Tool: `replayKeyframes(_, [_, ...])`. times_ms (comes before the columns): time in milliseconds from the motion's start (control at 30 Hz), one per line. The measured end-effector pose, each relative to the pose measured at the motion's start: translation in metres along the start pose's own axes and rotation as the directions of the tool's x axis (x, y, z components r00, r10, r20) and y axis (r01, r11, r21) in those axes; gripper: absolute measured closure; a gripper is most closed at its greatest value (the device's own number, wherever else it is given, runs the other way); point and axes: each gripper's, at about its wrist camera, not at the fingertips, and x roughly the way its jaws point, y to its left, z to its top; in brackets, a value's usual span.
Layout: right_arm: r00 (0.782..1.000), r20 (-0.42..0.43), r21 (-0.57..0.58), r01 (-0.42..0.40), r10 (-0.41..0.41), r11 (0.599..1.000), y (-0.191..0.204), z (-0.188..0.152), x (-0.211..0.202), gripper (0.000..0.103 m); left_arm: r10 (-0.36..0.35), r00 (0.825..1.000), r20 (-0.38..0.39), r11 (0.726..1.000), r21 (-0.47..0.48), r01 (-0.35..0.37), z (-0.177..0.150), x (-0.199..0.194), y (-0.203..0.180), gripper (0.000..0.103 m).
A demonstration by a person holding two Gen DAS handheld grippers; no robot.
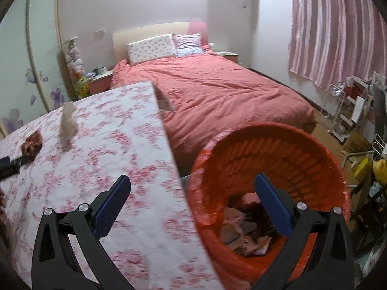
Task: Collect trash
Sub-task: 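Move the left tool to the brown scrunchie and close on it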
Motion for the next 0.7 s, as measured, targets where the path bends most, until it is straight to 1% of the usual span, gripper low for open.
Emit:
replayKeyframes(100, [1.0, -0.016, -0.011, -0.02, 0.02, 1.0, 0.01, 0.0, 0.003, 0.002, 0.044, 0.999, -0.003, 0.999, -0.007, -0.044, 0.019, 0.015, 0.009, 0.004])
replayKeyframes(133, [0.999, -0.021, -0.013, -0.027, 0.027, 1.0, 0.013, 0.0, 0.003, 0.002, 0.052, 0.999, -0.006, 0.999, -0.004, -0.052, 0.023, 0.018, 0.006, 0.004])
replayKeyframes(267, [0.999, -0.028, -0.025, -0.043, 0.042, 0.999, 0.022, 0.001, 0.005, 0.002, 0.076, 0.995, -0.063, 0.997, 0.006, -0.075, 0.039, 0.046, 0.003, 0.004])
replayKeyframes(400, [0.998, -0.038, -0.041, -0.047, 0.045, 0.998, 0.027, 0.001, 0.005, 0.002, 0.103, 0.991, -0.081, 0.994, -0.013, -0.104, 0.046, 0.063, 0.002, 0.004])
replayKeyframes(467, [0.998, -0.042, -0.044, -0.047, 0.045, 0.998, 0.028, 0.001, 0.008, 0.002, 0.098, 0.992, -0.083, 0.995, -0.028, -0.1, 0.048, 0.069, 0.006, 0.007])
replayKeyframes(500, [0.998, -0.046, -0.044, -0.049, 0.047, 0.998, 0.028, 0.001, 0.008, 0.002, 0.091, 0.992, -0.088, 0.995, -0.034, -0.094, 0.047, 0.07, 0.006, 0.013])
replayKeyframes(533, [0.998, -0.05, -0.043, -0.05, 0.048, 0.998, 0.031, 0.002, 0.01, 0.002, 0.071, 0.992, -0.102, 0.996, -0.043, -0.075, 0.047, 0.074, 0.008, 0.022])
replayKeyframes(600, [0.997, -0.059, -0.039, -0.059, 0.057, 0.997, 0.033, 0.002, 0.012, 0.002, 0.037, 0.991, -0.125, 0.997, -0.059, -0.045, 0.046, 0.08, 0.011, 0.028])
replayKeyframes(633, [0.996, -0.062, -0.038, -0.064, 0.062, 0.997, 0.035, 0.002, 0.012, 0.002, 0.033, 0.992, -0.118, 0.997, -0.066, -0.041, 0.045, 0.079, 0.012, 0.033])
replayKeyframes(667, [0.996, -0.063, -0.039, -0.068, 0.065, 0.997, 0.036, 0.002, 0.012, 0.002, 0.031, 0.993, -0.116, 0.997, -0.069, -0.04, 0.044, 0.079, 0.013, 0.035])
replayKeyframes(700, [0.996, -0.064, -0.042, -0.072, 0.069, 0.997, 0.038, 0.002, 0.012, 0.002, 0.022, 0.993, -0.112, 0.997, -0.07, -0.03, 0.043, 0.077, 0.015, 0.04])
